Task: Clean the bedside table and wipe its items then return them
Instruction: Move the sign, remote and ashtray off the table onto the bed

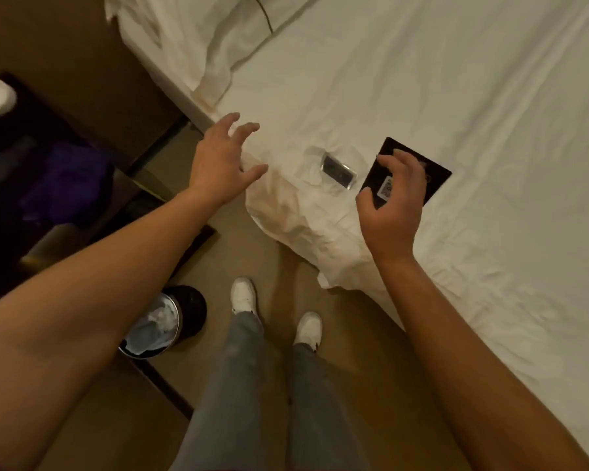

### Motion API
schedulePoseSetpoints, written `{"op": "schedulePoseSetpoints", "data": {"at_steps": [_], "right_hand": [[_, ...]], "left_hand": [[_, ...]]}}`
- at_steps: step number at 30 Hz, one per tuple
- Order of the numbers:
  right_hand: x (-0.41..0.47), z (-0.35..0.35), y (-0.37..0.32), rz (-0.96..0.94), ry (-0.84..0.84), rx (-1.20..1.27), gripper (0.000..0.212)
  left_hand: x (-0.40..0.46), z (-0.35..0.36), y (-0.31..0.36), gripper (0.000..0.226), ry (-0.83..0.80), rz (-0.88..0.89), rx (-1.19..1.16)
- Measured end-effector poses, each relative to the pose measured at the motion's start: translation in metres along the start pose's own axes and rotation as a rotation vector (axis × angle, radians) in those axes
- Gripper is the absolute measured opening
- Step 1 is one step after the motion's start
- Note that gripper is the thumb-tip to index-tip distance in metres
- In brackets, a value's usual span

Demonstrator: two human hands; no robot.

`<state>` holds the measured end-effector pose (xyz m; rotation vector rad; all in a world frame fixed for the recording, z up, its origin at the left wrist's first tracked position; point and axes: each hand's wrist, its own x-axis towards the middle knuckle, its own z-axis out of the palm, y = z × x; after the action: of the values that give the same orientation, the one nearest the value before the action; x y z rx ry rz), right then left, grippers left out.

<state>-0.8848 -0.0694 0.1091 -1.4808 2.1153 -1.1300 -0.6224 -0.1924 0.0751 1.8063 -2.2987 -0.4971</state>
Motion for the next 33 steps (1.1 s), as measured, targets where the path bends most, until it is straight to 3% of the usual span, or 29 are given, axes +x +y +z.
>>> {"op": "schedulePoseSetpoints", "data": {"at_steps": [6, 12, 27, 33], "right_hand": [[-0.015, 0.072, -0.048, -0.126, -0.244, 0.035, 0.045], [-0.032, 0.163, -0.104, -0.227, -0.449, 0.039, 0.05], [-0.089, 0.375, -0.277, -0.413, -0.691, 0.04, 0.055], [-0.084, 0.436, -0.328, -0.446, -0.766, 0.02, 0.053]], "left_hand": [[-0.048, -0.024, -0.079, 0.051, 0.135, -0.1, -0.005], [-0.105, -0.048, -0.178, 0.054, 0.214, -0.286, 0.002], [-0.204, -0.114, -0.412, 0.046, 0.359, -0.63, -0.06], [-0.211, -0.141, -0.465, 0.047, 0.39, -0.745, -0.073]]}}
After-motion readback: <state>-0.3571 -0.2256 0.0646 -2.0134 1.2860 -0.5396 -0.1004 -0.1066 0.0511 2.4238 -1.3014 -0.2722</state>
